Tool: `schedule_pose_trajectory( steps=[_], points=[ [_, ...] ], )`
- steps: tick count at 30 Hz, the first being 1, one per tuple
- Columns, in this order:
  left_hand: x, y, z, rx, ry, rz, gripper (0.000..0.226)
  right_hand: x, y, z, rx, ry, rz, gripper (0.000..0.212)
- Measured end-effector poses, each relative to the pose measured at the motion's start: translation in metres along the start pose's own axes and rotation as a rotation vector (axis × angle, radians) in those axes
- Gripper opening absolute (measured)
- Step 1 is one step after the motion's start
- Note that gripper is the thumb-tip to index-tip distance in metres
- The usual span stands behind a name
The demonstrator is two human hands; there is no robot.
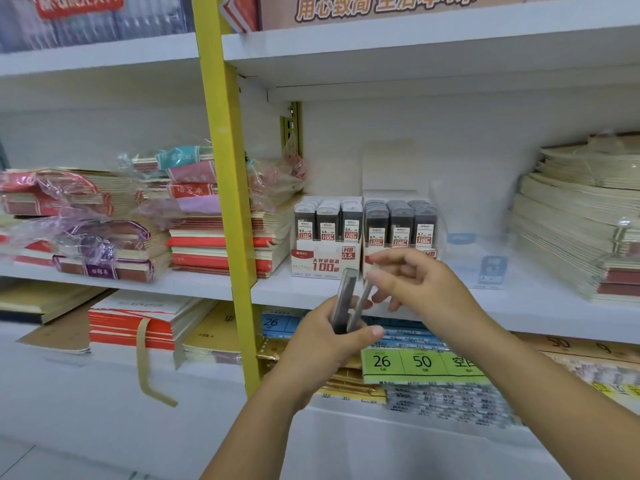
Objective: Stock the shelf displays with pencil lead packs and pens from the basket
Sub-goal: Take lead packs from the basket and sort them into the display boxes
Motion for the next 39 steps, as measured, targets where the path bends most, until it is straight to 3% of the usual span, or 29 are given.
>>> schedule_pose_trajectory(
  steps=[6,14,18,23,25,28,30,32,34,36,39],
  points=[
    [0.000,0.002,0.000,0.032,0.076,-0.047,0.032,-0.001,0.002,-0.010,0.073,-0.111,0.030,0.018],
    [0.000,0.002,-0.001,0.056,0.092,-0.042,0.027,0.004,0.001,-0.015,0.037,-0.138,0.081,0.025],
    [-0.002,0.000,-0.009,0.140,0.228,-0.016,0.024,0.004,0.000,-0.017,-0.068,0.005,0.124,0.038],
    [-0.008,-0.006,-0.022,0.284,0.192,0.001,0.012,0.011,0.006,-0.004,-0.198,0.226,0.199,0.016],
    [-0.008,-0.007,-0.019,0.258,0.145,0.020,0.008,0.010,0.006,0.005,-0.199,0.188,0.172,0.024],
    [-0.005,-0.010,-0.016,0.218,0.133,0.050,0.014,0.002,0.002,0.011,-0.241,0.168,0.104,0.062],
    [-0.005,-0.012,-0.017,0.184,0.180,0.050,0.027,-0.009,-0.005,0.002,-0.078,0.154,0.002,0.069],
    [-0.007,-0.015,-0.020,0.146,0.218,0.023,0.023,-0.025,-0.016,-0.018,0.204,0.151,-0.157,0.055],
    [-0.009,-0.018,-0.023,0.107,0.212,0.001,0.021,-0.039,-0.029,-0.035,0.359,0.201,-0.289,0.040],
    [-0.013,-0.020,-0.025,0.093,0.169,-0.004,0.024,-0.046,-0.044,-0.043,0.366,0.319,-0.326,0.032],
    [-0.014,-0.019,-0.027,0.097,0.134,0.043,0.016,-0.044,-0.064,-0.044,0.248,0.541,-0.244,0.029]
  ],
)
Point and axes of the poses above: each hand's wrist, its own y-axis away from the middle knuckle, its own z-axis out of the palm, x = y × z, the point moved 2 cm from there along -y, towards the middle knuckle, and after that the axes turned 4 degrees about -x, right-handed, at the moved point
